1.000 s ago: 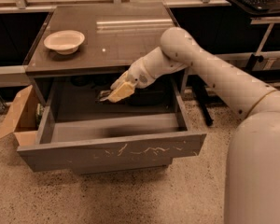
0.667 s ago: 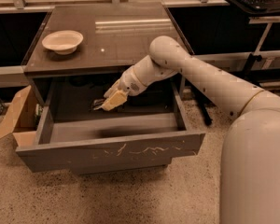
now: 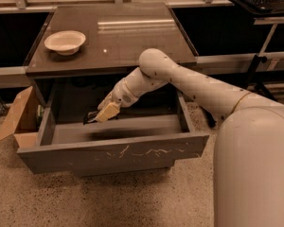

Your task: Place rxbar chocolate into top drawer

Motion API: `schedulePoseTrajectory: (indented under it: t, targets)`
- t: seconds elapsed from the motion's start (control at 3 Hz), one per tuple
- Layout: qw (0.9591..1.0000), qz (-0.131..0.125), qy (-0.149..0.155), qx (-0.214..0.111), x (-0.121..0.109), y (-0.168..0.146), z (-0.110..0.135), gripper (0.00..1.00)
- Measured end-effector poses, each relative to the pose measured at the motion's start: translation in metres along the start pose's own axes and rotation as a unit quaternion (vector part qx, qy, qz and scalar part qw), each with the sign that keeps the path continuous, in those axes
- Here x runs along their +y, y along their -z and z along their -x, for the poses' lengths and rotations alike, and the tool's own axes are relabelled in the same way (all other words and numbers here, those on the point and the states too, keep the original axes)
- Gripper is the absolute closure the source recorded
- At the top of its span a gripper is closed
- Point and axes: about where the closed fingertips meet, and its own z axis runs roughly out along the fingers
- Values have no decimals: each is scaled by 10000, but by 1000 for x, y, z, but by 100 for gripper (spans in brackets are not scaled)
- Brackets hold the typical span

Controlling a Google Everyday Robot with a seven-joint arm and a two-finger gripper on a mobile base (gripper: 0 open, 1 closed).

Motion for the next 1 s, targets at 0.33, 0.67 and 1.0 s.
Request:
schedulePoseTrajectory:
  t: [0.33,0.67,1.0]
  targets:
    - [9995,244,-197,-13,-1,-31,-21,42]
    - [9986,397,-348,-24,-1,-49,-35,19]
    - [9978,465,-466,-21,-2,-58,-44,0]
